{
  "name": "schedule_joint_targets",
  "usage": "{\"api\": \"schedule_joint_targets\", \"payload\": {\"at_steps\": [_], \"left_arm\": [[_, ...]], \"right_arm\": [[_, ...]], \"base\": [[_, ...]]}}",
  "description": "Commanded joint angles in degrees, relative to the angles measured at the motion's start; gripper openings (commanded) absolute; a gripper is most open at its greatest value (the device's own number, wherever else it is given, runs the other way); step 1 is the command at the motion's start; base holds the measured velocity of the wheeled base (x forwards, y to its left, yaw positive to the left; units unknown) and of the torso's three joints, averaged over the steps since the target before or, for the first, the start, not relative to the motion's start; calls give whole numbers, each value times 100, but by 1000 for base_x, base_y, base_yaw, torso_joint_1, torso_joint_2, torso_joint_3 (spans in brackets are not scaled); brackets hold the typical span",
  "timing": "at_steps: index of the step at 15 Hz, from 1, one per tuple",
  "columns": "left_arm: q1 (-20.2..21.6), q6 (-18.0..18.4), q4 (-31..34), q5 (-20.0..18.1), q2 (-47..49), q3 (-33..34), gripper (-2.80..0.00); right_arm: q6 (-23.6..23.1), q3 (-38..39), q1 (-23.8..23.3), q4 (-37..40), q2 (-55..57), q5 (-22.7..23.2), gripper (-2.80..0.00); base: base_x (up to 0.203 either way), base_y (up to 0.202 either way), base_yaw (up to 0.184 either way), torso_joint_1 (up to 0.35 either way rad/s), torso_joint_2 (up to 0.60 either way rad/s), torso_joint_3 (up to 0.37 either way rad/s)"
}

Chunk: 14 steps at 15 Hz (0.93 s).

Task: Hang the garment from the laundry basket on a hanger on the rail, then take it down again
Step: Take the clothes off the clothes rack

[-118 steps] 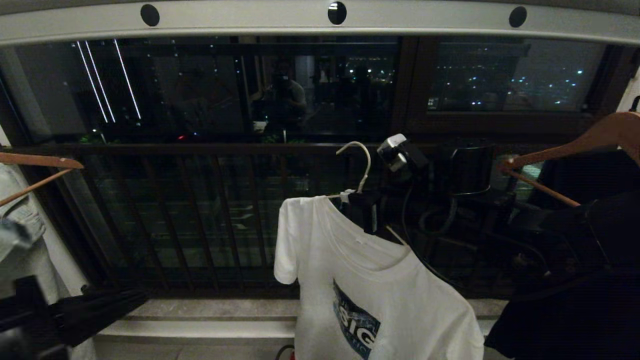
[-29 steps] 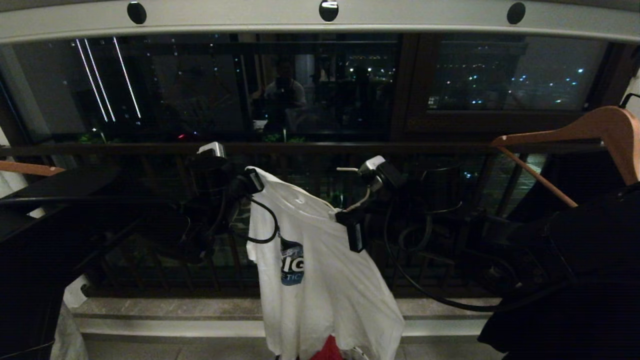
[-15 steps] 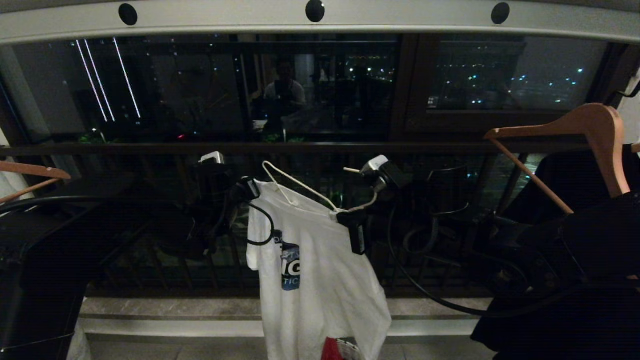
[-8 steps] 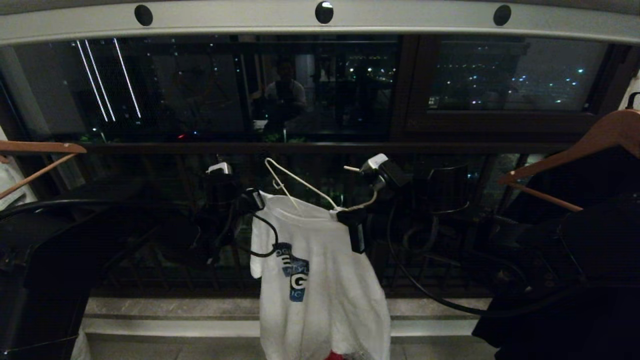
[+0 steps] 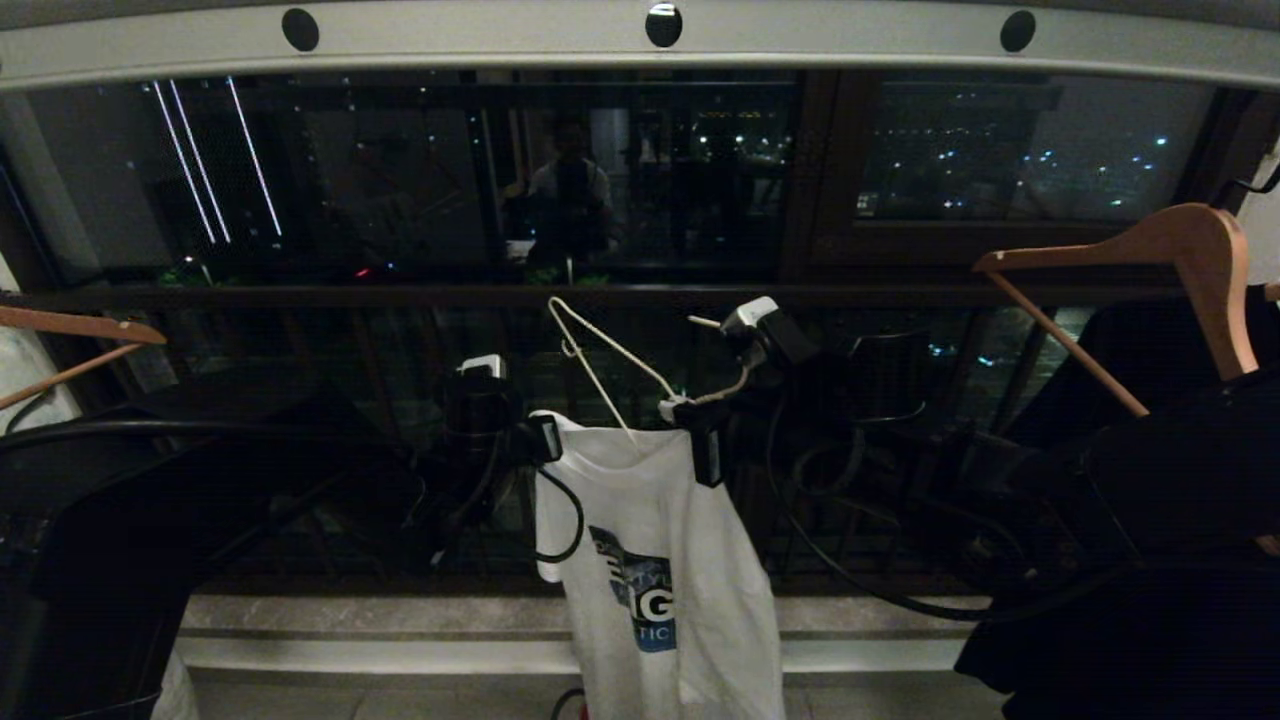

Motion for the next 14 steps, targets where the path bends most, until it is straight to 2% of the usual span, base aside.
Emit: {"api": "schedule_joint_targets", "payload": {"at_steps": [1, 6, 8, 11, 14], "left_arm": [[-73, 37, -27, 3, -20, 66, -280], [-209, 204, 319, 3, -220, 203, -280], [-312, 204, 582, 3, -326, 197, -280], [-538, 195, 604, 12, -161, 188, -280], [-581, 220, 761, 12, -54, 211, -280]], "right_arm": [[31, -61, -4, -176, 137, -93, -280], [32, -255, -38, -874, 504, -650, -280], [22, -257, -42, -877, 514, -671, -280], [13, -299, -136, -868, 488, -688, -280], [4, -351, -241, -868, 461, -741, -280]], "base": [[0, 0, 0, 0, 0, 0], [0, 0, 0, 0, 0, 0], [0, 0, 0, 0, 0, 0], [0, 0, 0, 0, 0, 0], [0, 0, 0, 0, 0, 0]]}}
